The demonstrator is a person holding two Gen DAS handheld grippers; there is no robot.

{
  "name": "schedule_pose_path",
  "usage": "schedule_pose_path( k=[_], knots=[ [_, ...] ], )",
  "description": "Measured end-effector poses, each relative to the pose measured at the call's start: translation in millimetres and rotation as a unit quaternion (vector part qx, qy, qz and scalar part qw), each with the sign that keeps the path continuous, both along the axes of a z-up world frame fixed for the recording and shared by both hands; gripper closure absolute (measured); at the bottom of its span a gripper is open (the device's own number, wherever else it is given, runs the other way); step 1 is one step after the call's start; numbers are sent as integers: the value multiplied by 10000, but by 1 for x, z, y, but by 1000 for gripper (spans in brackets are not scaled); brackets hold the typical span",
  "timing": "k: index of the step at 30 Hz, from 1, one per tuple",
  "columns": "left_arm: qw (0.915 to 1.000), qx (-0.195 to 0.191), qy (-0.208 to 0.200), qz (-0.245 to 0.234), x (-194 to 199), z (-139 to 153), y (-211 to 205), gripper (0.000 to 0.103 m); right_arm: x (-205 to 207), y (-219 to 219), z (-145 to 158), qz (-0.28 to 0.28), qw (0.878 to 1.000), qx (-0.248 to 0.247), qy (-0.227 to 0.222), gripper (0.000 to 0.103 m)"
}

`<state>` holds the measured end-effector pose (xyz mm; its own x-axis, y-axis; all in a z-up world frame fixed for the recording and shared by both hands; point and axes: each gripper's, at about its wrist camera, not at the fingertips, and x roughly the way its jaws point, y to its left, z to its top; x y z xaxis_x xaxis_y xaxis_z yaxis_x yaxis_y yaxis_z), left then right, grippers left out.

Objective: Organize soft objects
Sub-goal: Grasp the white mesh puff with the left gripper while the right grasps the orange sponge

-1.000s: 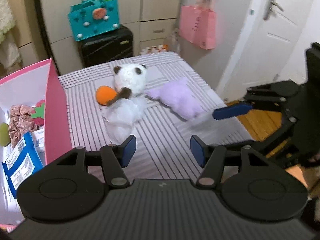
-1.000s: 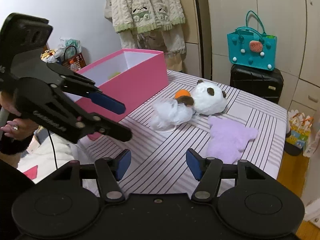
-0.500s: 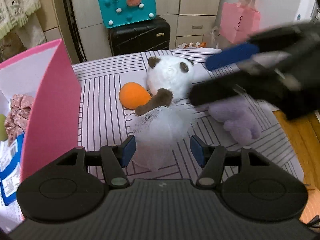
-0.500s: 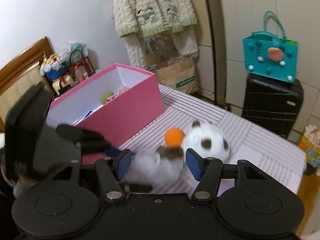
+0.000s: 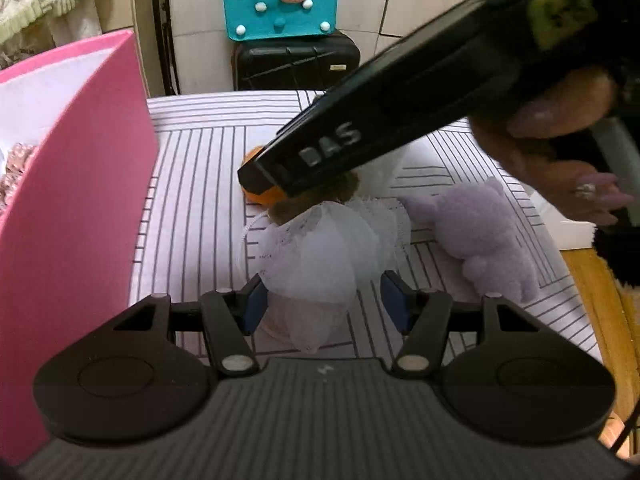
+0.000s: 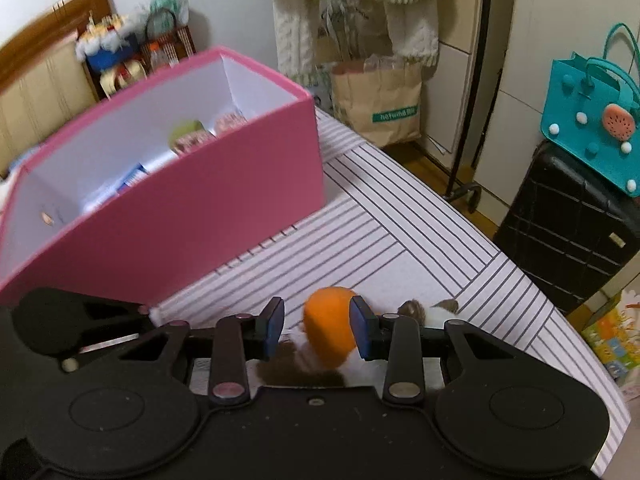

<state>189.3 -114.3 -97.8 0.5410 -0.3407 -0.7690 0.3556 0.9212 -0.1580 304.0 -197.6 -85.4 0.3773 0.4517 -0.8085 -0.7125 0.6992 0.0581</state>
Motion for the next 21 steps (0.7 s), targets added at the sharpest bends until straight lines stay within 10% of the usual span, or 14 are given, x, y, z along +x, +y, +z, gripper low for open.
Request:
schedule_pose_path(
  k=[10,14,21],
  knots=[
    [9996,-71,-167,197,3,-6,2,49,5,9,-8,-100,9982,-482,-352,57],
    [9996,115,-248,64,3,-6,1,70,3,10,-10,-141,9968,-624,-481,63],
    [9999,-68,-119,-61,-4,-3,7,78,-2,-2,-1,-276,9996,-14,-96,64]
  ],
)
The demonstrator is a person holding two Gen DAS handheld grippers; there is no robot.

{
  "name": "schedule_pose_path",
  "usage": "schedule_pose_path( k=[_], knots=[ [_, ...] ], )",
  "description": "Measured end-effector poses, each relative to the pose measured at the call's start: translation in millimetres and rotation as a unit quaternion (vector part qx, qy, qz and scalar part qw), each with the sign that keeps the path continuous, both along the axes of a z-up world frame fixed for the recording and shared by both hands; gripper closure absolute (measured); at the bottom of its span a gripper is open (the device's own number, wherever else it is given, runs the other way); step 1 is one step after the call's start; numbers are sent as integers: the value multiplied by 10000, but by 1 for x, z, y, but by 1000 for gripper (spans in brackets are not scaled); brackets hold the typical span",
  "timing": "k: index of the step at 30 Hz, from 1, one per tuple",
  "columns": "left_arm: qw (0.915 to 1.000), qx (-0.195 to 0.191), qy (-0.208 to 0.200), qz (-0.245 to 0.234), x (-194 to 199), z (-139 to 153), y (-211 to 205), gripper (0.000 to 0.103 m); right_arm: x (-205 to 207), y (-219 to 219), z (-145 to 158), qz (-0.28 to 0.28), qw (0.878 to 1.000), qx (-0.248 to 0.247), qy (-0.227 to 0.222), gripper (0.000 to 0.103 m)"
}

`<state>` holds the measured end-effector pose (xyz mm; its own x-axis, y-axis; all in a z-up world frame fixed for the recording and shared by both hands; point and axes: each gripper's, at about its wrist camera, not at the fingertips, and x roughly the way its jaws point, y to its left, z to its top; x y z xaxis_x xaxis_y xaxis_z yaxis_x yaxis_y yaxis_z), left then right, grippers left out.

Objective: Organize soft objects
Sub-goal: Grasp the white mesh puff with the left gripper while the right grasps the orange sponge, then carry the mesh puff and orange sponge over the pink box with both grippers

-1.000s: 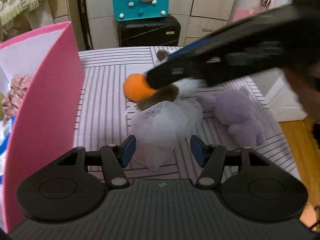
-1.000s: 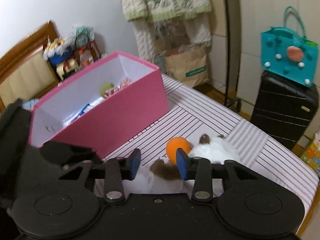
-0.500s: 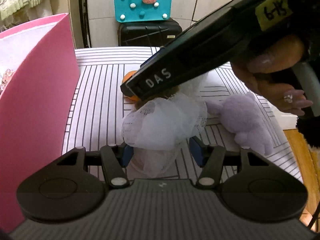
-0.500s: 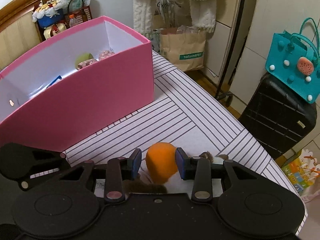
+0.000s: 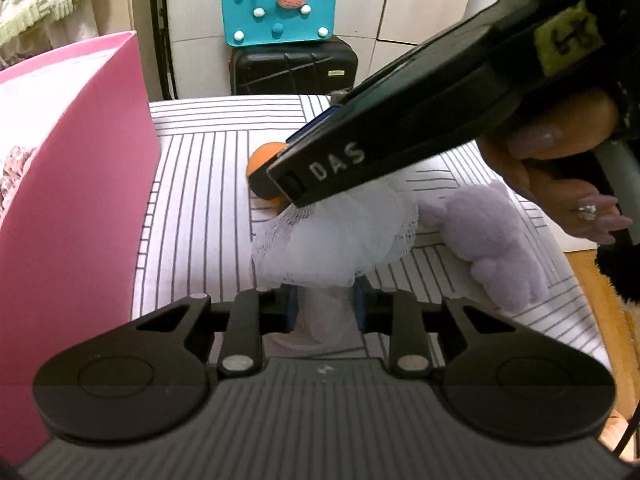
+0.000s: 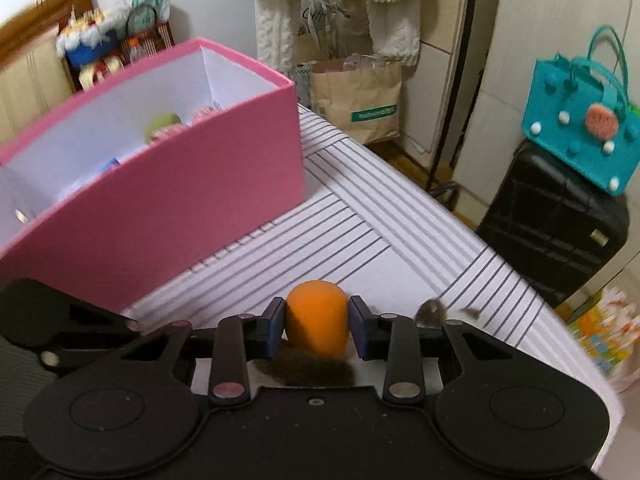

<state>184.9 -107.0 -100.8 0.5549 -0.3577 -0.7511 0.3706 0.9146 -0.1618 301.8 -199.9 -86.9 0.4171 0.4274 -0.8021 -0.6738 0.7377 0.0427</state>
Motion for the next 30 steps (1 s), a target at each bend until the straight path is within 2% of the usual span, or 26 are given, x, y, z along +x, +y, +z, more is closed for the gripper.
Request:
schedule_pose_path(
  k=[4,10,18,26,30],
  knots=[
    [9999,-121,71,-90,-6,4,1,81,-9,-4,5,-47,9992,308,231,64],
    [9996,-135,54,-232,-19,14,6,82,-23,-6,11,-128,9978,548,353,64],
    [9979,-354,265,-479,-25,27,23,82,-35,-15,21,-360,9933,968,516,64],
    [9965,-144,133,-813,-40,49,34,82,-56,-20,39,-416,9920,1125,404,64],
    [9933,-66,276,-1116,-45,59,39,82,-69,-21,47,-336,9916,1179,412,64]
  ],
)
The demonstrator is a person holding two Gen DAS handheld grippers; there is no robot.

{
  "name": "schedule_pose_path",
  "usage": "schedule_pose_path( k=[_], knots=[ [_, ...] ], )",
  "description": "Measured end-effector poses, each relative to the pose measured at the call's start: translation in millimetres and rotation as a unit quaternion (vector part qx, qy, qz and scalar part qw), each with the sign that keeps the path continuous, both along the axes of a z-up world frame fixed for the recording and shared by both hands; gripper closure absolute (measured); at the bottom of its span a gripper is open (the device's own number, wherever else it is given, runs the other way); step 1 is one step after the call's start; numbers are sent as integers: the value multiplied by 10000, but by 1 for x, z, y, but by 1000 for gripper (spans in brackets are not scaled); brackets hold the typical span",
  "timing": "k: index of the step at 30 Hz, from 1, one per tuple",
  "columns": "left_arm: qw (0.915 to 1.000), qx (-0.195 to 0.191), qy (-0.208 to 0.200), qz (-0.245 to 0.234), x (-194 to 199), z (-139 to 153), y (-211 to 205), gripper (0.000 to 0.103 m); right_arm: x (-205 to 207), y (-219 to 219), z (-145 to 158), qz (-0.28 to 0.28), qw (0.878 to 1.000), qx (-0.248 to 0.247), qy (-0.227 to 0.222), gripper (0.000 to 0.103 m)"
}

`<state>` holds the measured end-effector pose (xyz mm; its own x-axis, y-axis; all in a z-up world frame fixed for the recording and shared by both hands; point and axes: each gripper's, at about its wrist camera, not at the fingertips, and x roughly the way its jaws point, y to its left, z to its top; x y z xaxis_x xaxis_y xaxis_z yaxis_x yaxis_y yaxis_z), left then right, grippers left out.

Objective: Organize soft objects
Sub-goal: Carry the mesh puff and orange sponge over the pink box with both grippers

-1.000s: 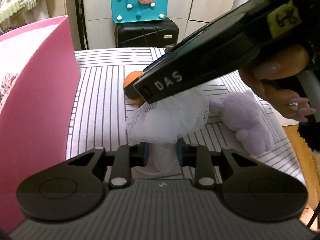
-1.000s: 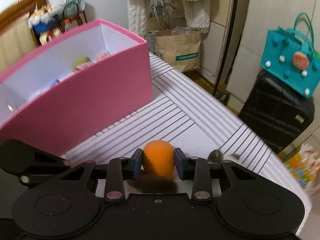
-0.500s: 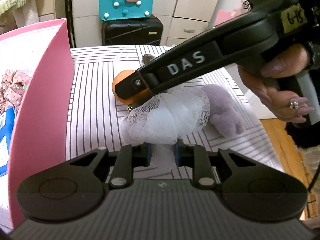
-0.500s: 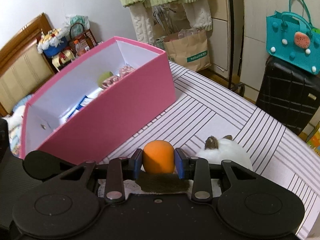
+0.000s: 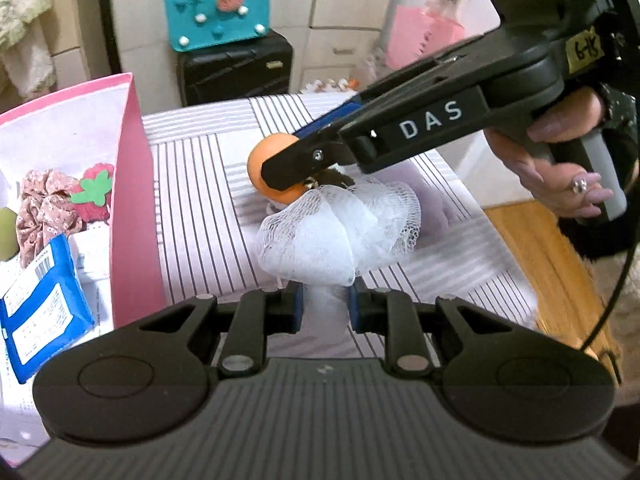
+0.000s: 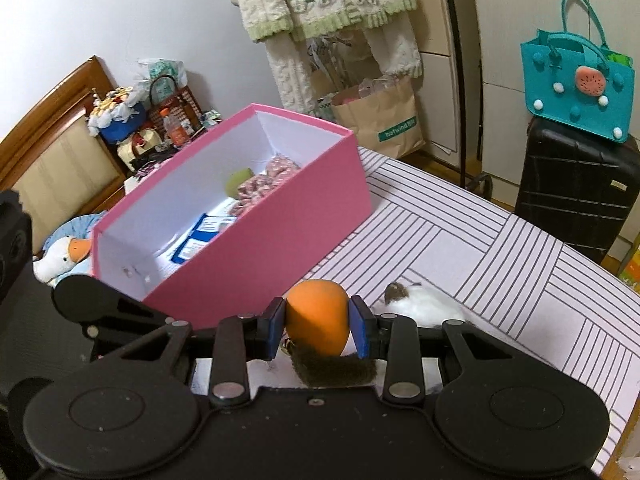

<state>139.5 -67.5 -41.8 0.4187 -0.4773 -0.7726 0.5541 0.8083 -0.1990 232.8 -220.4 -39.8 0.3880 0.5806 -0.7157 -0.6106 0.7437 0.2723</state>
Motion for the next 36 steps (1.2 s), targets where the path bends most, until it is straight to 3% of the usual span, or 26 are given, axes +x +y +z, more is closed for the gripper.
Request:
schedule_pose_path(
  k=[3,8,18,26,36],
  knots=[
    [9997,-48,180,-156,-2,7,7,82,-8,1,4,20,10000,56,39,64],
    [9998,113,-21,-181,-7,16,15,82,-14,2,5,-121,9999,8,22,64],
    [9989,329,45,-341,-14,36,32,82,-32,5,19,-59,10000,47,59,64],
    [9963,469,360,-620,-32,42,39,82,-59,7,22,18,9995,-262,148,64],
    [9979,482,282,-322,-64,65,71,82,-100,13,41,167,9990,-394,84,64]
  ],
)
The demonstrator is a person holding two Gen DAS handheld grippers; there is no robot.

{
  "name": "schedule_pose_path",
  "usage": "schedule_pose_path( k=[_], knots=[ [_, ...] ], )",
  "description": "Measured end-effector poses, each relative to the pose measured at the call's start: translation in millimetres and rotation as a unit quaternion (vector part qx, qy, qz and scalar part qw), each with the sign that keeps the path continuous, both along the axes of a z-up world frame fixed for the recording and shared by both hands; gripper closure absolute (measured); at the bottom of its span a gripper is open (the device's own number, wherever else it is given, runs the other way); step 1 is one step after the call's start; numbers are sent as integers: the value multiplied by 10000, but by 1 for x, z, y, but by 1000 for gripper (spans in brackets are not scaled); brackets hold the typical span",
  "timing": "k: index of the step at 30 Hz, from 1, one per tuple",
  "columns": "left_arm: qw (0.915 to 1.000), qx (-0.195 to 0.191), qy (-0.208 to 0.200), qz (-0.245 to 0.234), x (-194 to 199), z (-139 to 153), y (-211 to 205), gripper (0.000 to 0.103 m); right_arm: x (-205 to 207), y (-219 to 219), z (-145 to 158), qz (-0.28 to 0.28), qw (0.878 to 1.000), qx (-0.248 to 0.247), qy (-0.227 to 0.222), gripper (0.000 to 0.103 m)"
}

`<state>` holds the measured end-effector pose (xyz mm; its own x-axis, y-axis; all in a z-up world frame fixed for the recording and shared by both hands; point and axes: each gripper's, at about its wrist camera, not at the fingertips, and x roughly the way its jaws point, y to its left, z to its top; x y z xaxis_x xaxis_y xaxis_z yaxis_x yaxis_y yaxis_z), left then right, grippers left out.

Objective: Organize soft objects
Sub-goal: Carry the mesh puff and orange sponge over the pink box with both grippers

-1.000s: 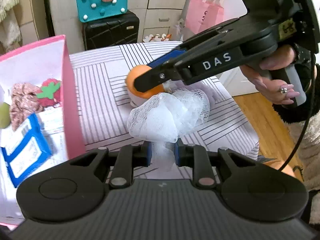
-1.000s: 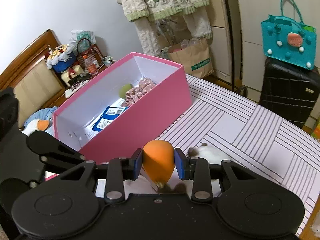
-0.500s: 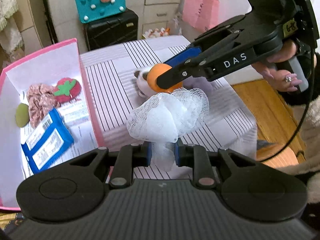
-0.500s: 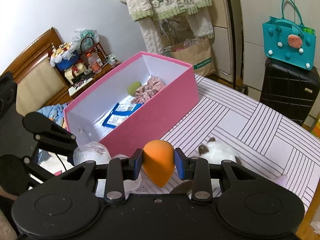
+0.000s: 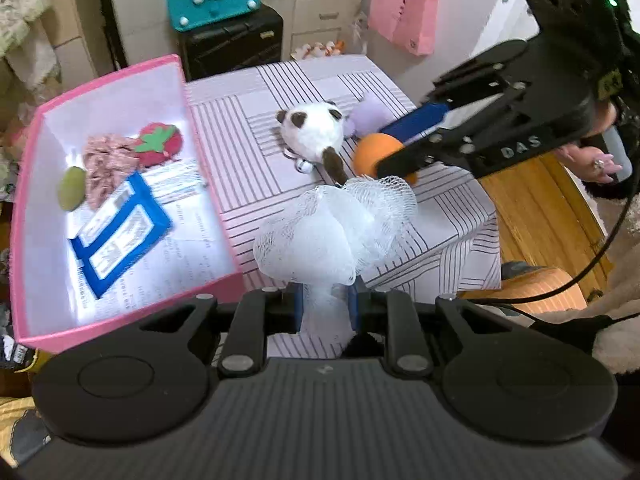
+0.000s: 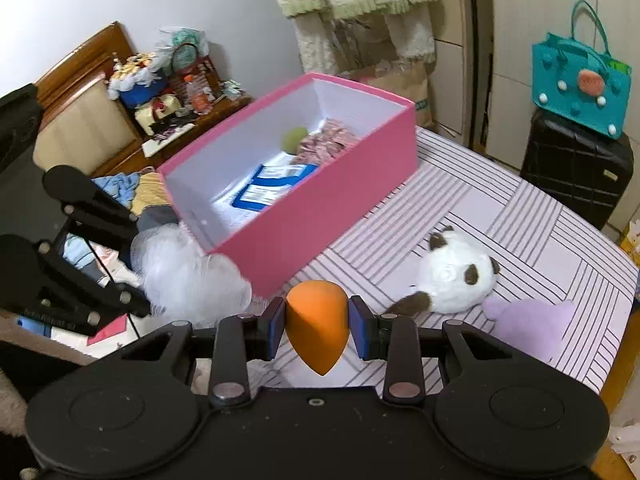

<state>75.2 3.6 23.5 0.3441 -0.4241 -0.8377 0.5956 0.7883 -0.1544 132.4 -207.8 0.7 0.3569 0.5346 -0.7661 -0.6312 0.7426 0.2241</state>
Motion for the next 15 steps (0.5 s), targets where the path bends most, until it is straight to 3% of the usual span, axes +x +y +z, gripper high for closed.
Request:
schedule_pose_path(
  k=[9,15],
  knots=[
    [9982,-38,-537,268,-22,30,31,82,-29,27,32,443,9984,207,-284,64],
    [9948,-45,-793,641,-15,43,56,82,-35,57,51,824,9948,241,-540,64]
  ],
)
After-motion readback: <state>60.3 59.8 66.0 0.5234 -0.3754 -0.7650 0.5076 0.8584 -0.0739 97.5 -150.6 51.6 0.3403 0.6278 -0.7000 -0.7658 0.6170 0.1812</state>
